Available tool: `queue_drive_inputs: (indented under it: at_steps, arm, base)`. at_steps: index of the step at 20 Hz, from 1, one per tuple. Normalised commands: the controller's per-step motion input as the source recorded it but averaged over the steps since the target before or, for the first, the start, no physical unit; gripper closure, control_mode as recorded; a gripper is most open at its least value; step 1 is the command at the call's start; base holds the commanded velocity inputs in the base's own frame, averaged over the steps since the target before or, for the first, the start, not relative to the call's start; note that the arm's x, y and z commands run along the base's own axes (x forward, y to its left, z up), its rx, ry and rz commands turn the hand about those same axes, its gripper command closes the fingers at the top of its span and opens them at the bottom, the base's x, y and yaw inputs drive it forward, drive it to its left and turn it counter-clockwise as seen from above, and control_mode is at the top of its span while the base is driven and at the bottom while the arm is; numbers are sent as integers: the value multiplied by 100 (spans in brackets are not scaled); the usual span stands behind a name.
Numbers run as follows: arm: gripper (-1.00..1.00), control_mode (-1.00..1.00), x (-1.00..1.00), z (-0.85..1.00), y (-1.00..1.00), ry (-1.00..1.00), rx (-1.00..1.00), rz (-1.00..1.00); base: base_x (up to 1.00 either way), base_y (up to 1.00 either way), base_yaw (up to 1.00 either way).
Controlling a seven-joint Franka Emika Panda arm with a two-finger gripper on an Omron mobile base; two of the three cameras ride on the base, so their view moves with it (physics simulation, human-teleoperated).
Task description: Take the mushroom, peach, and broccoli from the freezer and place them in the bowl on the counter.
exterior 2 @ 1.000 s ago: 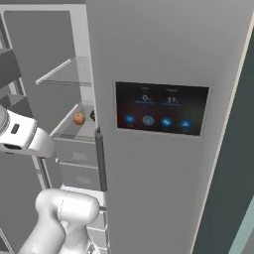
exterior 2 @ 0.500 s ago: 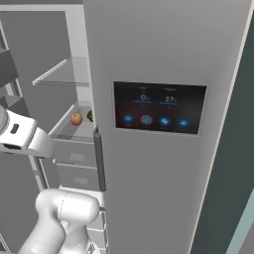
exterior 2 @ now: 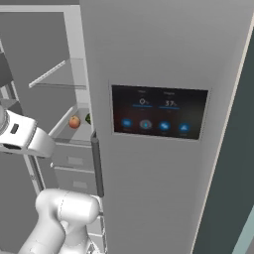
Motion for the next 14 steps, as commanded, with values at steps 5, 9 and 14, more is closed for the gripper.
queue_drive_inputs:
  at_steps: [5, 9, 14]
  arm:
    - [-100, 100, 0, 0, 0, 0, 0, 0]
    - [-100, 100, 0, 0, 0, 0, 0, 0]
    - [-100, 100, 0, 0, 0, 0, 0, 0]
  base:
    - [67, 10, 0]
    - [58, 11, 0]
    - [24, 2, 0]
